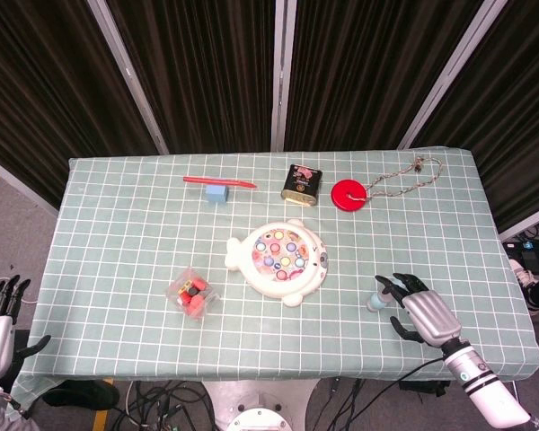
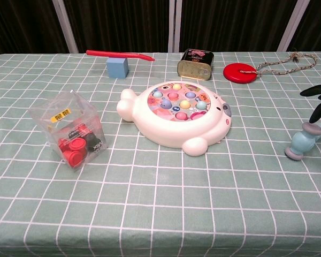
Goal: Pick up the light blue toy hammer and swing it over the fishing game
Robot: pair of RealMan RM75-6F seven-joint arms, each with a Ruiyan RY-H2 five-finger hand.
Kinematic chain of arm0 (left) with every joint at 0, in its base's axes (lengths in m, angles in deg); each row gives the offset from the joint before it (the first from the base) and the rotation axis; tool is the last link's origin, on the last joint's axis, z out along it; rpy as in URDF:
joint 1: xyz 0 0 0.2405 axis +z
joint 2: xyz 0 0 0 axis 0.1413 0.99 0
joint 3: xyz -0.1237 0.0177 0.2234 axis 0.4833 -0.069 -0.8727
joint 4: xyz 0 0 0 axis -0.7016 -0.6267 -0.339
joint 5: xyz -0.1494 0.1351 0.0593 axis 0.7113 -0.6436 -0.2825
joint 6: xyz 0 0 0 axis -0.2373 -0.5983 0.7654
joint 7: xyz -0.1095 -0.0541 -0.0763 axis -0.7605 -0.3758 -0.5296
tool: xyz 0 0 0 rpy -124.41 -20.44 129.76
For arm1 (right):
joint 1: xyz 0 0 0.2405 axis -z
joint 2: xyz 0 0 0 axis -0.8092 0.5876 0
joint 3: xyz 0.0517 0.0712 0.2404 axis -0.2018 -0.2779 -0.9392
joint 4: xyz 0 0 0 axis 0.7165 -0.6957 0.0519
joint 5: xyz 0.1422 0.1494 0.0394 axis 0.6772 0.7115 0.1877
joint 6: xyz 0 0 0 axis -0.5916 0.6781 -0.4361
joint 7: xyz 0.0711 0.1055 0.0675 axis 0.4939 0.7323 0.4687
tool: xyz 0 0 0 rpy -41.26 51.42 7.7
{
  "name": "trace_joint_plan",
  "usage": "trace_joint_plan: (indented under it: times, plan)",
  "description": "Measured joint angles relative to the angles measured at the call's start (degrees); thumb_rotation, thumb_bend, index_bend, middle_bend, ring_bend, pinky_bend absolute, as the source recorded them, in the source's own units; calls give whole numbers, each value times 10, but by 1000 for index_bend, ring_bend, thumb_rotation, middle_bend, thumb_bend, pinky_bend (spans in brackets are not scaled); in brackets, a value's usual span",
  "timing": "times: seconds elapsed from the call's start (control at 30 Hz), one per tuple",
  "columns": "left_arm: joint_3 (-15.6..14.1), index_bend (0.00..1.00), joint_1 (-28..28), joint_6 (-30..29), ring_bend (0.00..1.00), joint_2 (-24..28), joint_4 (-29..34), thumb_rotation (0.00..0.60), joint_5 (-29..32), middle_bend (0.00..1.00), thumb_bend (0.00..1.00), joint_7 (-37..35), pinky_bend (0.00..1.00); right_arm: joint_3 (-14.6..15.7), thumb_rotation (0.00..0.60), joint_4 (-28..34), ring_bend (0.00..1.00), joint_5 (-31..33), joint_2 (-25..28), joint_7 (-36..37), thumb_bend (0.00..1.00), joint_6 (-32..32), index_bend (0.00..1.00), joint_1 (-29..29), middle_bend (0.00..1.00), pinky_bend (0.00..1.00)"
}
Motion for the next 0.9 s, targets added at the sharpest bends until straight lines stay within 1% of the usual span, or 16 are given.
trace_joint_plan:
  times: [0.13,0.23,0.3,0.43,0.53,0.67,0.9]
  plan:
    - [0,99,1,1,8,0,0,600,2,29,35,-1,0,-4,600,-5,69,-3,-3,5,322,7,0,3,201,102]
    - [0,99,1,1,8,0,-1,600,2,29,35,-1,0,-13,600,-11,69,-3,-6,12,233,19,0,4,171,103]
    - [0,99,0,2,8,1,-1,600,1,29,36,-1,0,-21,600,-18,69,1,-7,10,201,20,0,4,168,103]
    - [1,99,0,0,8,1,-1,600,-1,29,35,-3,0,-31,600,-28,69,15,-7,3,188,4,3,-6,170,103]
    - [0,99,2,0,8,1,-2,600,0,29,35,-5,0,-36,600,-40,69,28,-8,-4,187,-24,31,-18,183,108]
    - [-2,99,3,3,8,2,-2,600,2,29,35,-13,0,-40,600,-70,69,46,-15,-15,187,-63,92,-36,209,132]
    - [-3,99,3,4,8,4,1,600,0,29,35,-12,0,-43,600,-122,71,57,-38,-12,187,-105,232,-58,258,146]
